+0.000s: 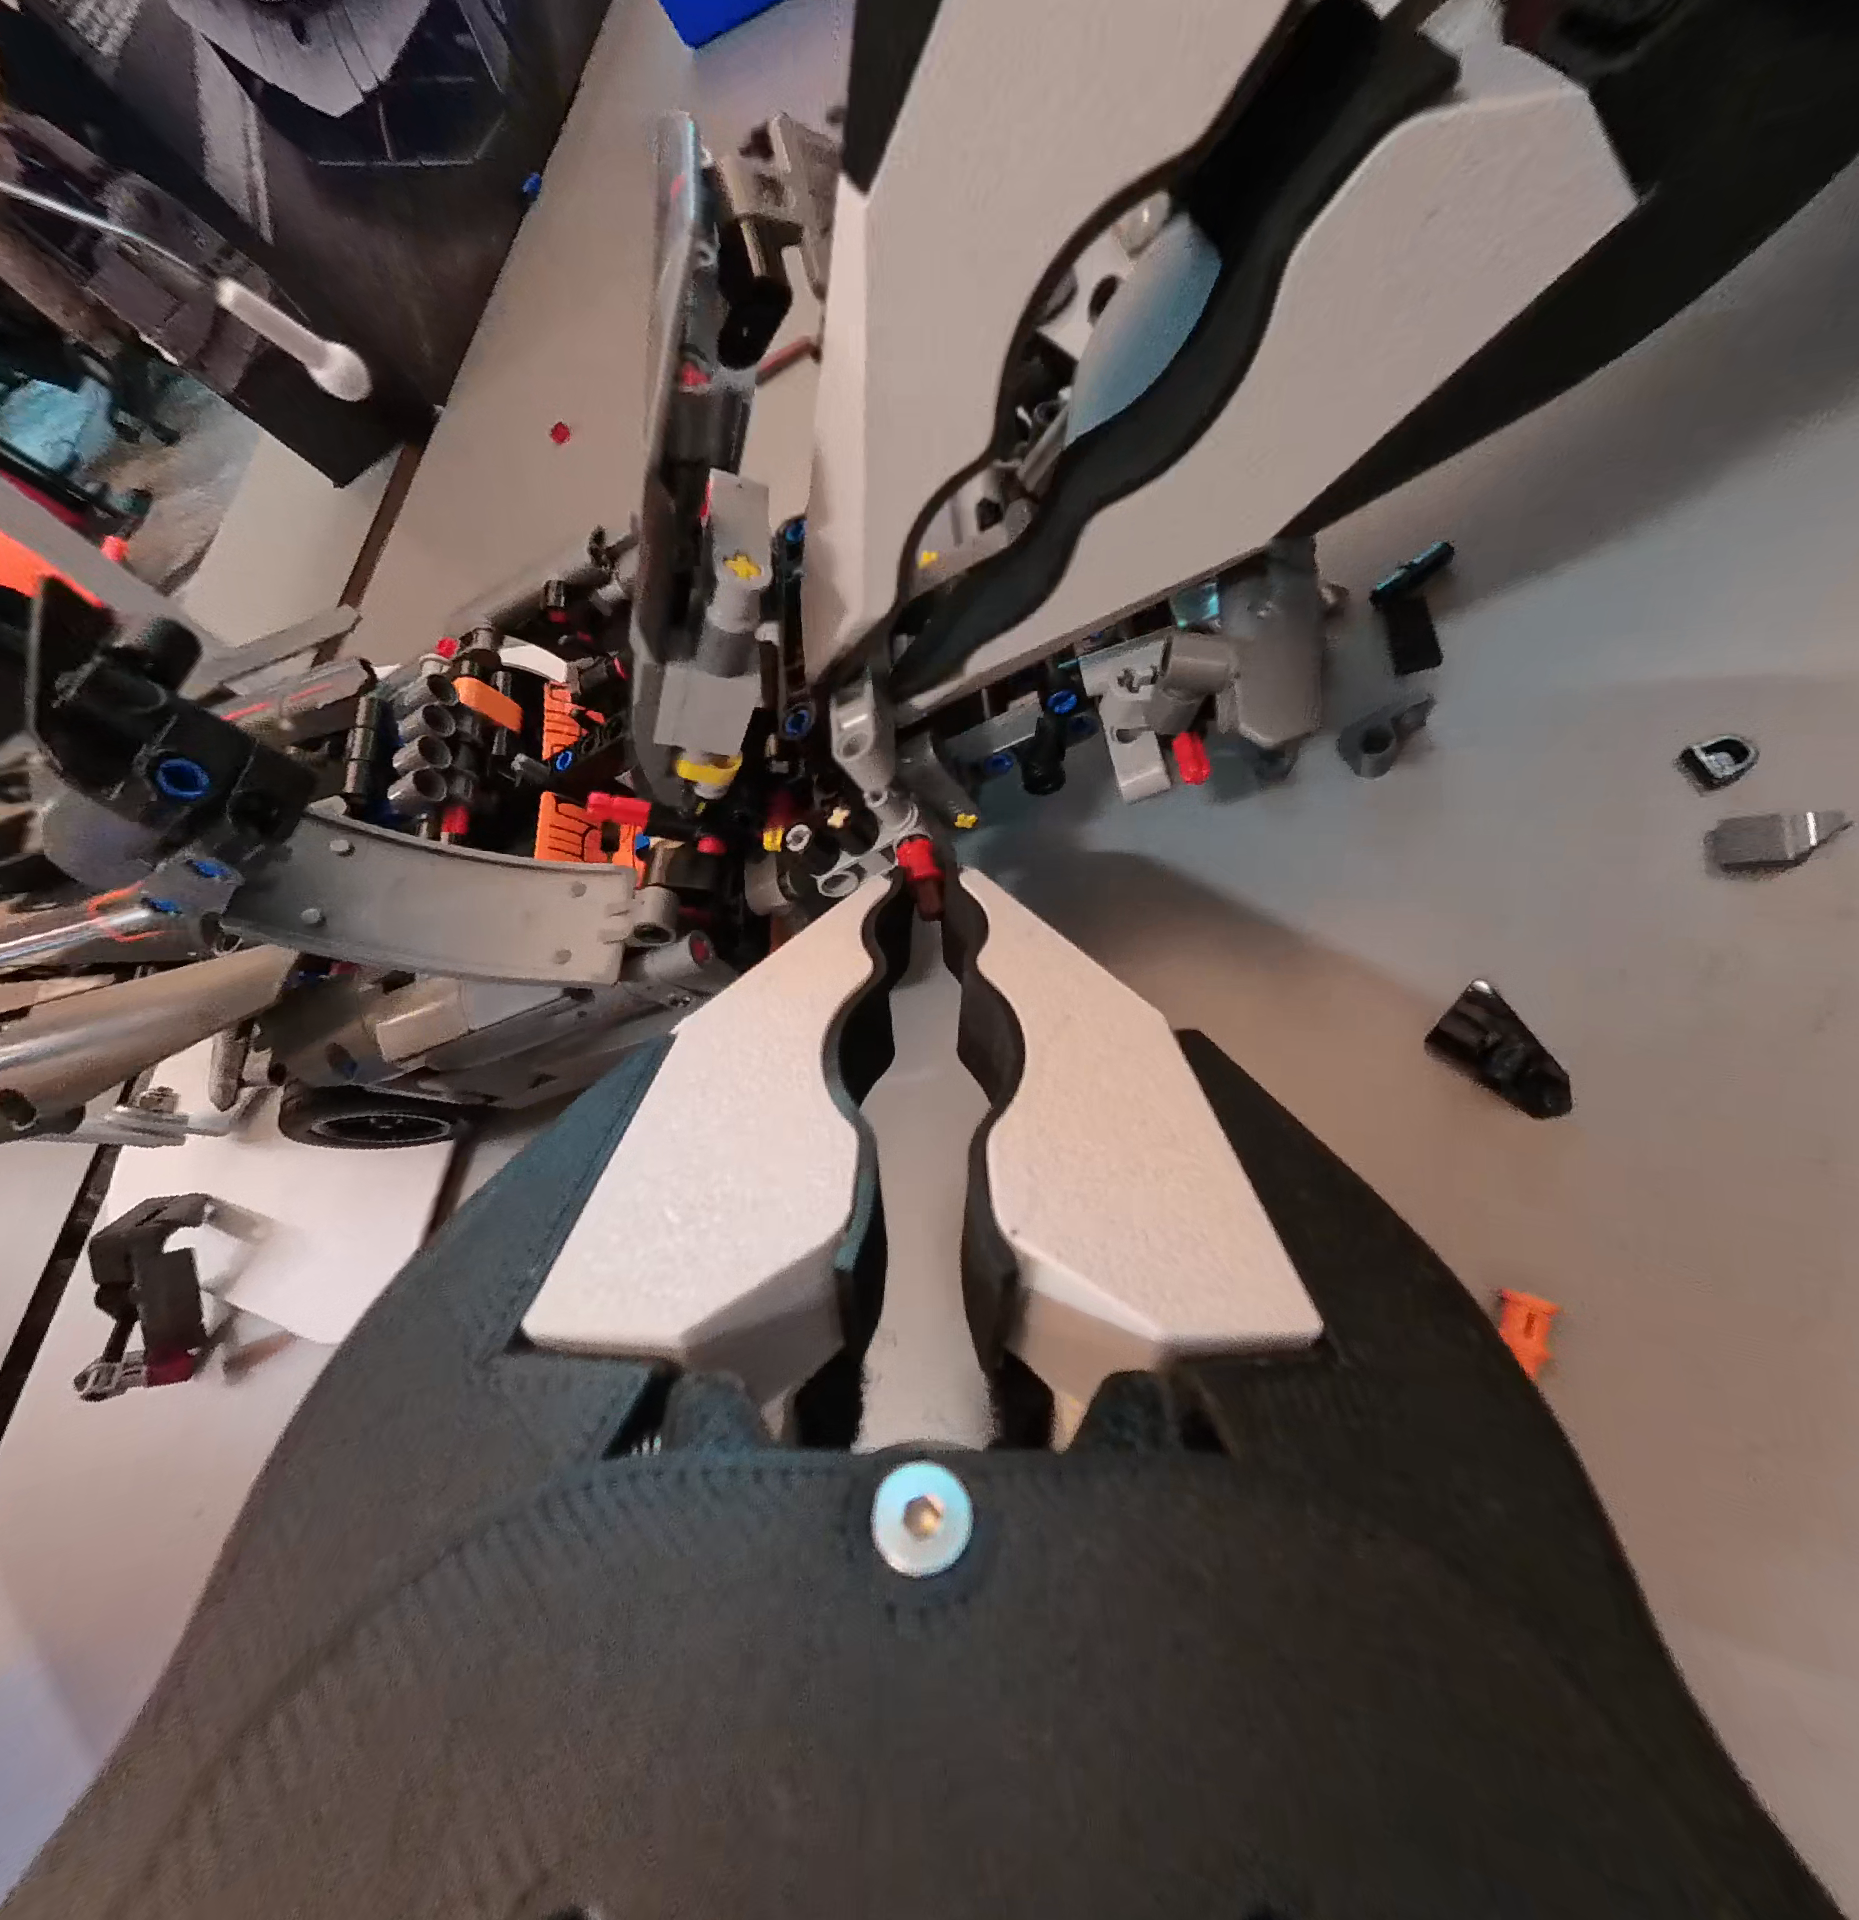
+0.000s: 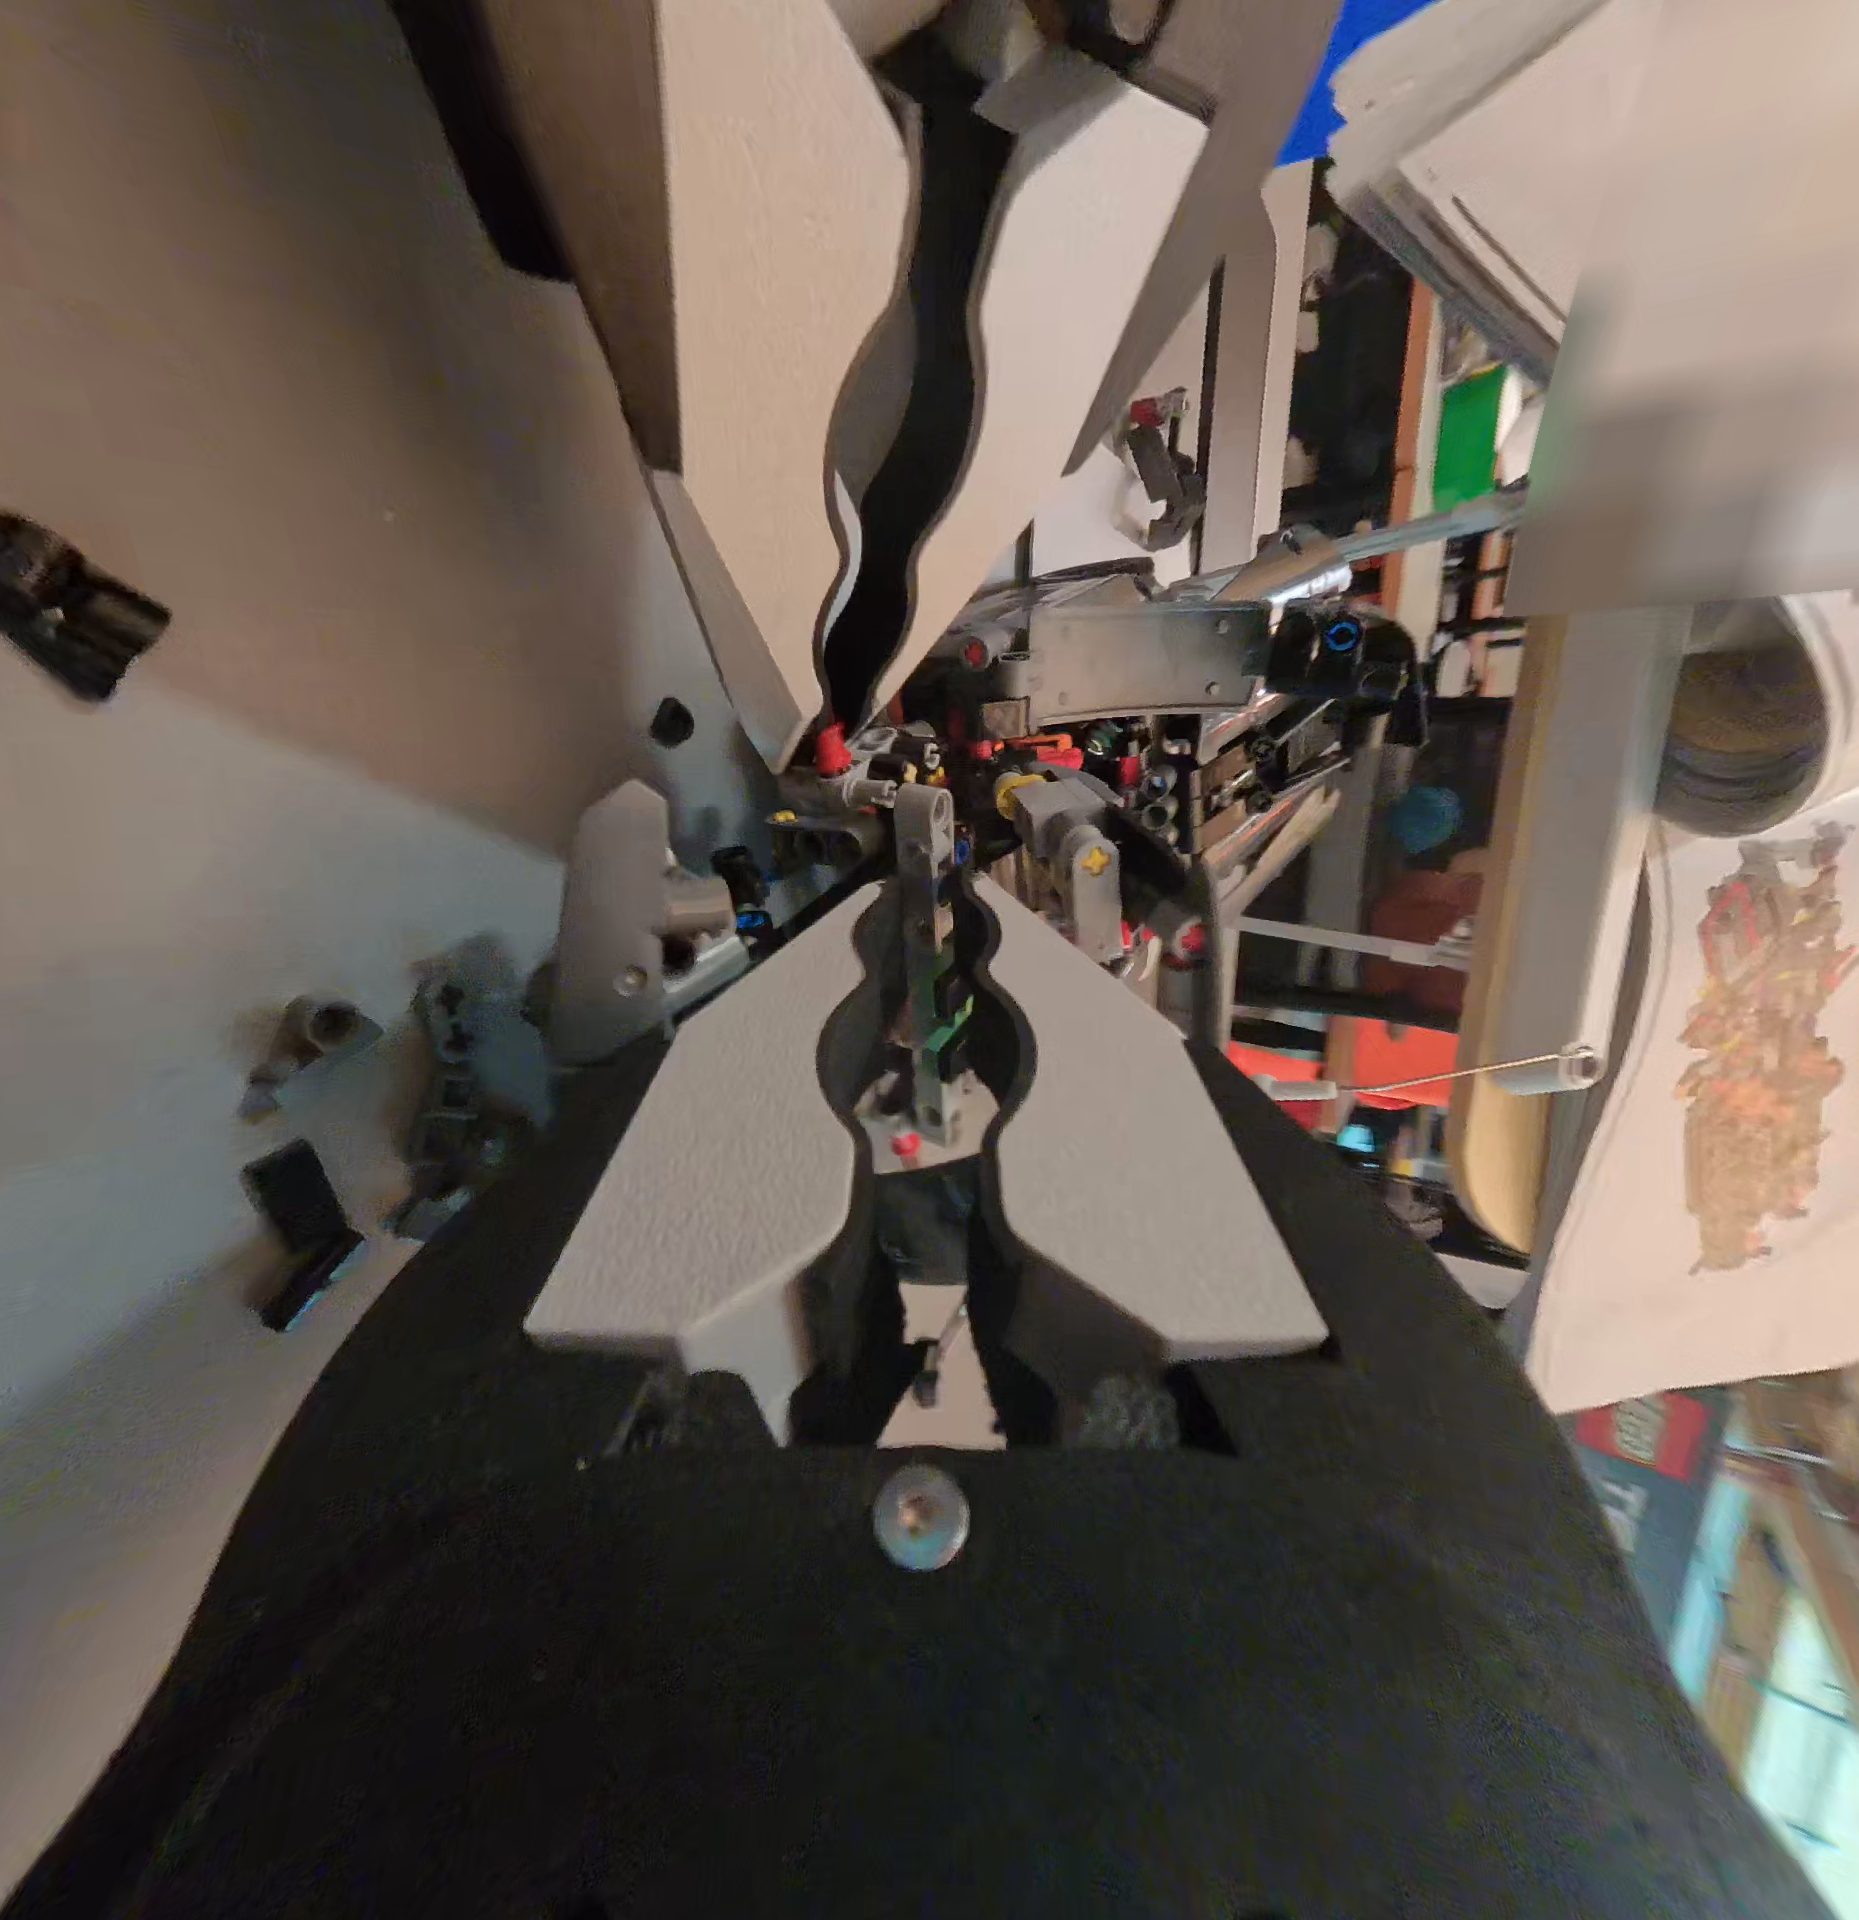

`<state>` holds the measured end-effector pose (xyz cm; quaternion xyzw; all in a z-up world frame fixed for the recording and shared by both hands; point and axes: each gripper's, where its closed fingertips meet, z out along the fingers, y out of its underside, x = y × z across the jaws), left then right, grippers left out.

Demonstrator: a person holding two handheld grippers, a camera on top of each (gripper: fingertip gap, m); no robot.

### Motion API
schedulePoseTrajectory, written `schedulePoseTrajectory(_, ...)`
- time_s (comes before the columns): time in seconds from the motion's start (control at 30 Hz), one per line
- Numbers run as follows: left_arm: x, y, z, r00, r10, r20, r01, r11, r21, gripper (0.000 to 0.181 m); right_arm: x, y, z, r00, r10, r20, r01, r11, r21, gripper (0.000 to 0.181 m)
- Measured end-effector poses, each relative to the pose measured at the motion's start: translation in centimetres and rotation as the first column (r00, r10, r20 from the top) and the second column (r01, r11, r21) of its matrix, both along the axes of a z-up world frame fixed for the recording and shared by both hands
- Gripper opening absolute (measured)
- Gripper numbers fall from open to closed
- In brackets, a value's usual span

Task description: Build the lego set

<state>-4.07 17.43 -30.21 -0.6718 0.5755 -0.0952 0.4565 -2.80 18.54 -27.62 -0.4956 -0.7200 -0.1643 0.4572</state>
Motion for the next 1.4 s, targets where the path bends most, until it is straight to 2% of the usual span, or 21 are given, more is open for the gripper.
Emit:
schedulePoseTrajectory(0.57, -0.5, 0.0, -1.4, 0.999, -0.008, -0.049, 0.007, 1.0, -0.027, 0.003, 1.4, -1.9, -0.9, 0.995, 0.088, 0.038, -0.089, 0.996, 0.016, 0.007)
schedulePoseTrajectory(1.1, -0.8, 0.1, -1.4, 0.999, -0.007, -0.047, 0.005, 0.999, -0.037, 0.003, 3.0, -3.0, -1.4, 0.996, 0.092, 0.015, -0.092, 0.996, -0.014, 0.009)
schedulePoseTrajectory(1.23, -0.9, 0.1, -1.6, 0.998, -0.001, -0.055, -0.001, 0.999, -0.038, 0.003, 3.2, -3.6, -0.8, 0.995, 0.086, -0.049, -0.089, 0.994, -0.063, 0.018)
schedulePoseTrajectory(1.3, -0.9, 0.1, -1.6, 0.999, -0.005, -0.053, 0.003, 0.999, -0.039, 0.003, 3.4, -4.0, 0.0, 0.991, 0.101, -0.093, -0.108, 0.991, -0.073, 0.015)
schedulePoseTrajectory(1.4, -0.9, -0.1, -1.6, 0.998, -0.014, -0.061, 0.012, 0.999, -0.033, 0.003, 5.3, -1.9, 2.2, 0.971, -0.002, -0.238, -0.03, 0.991, -0.134, 0.012)
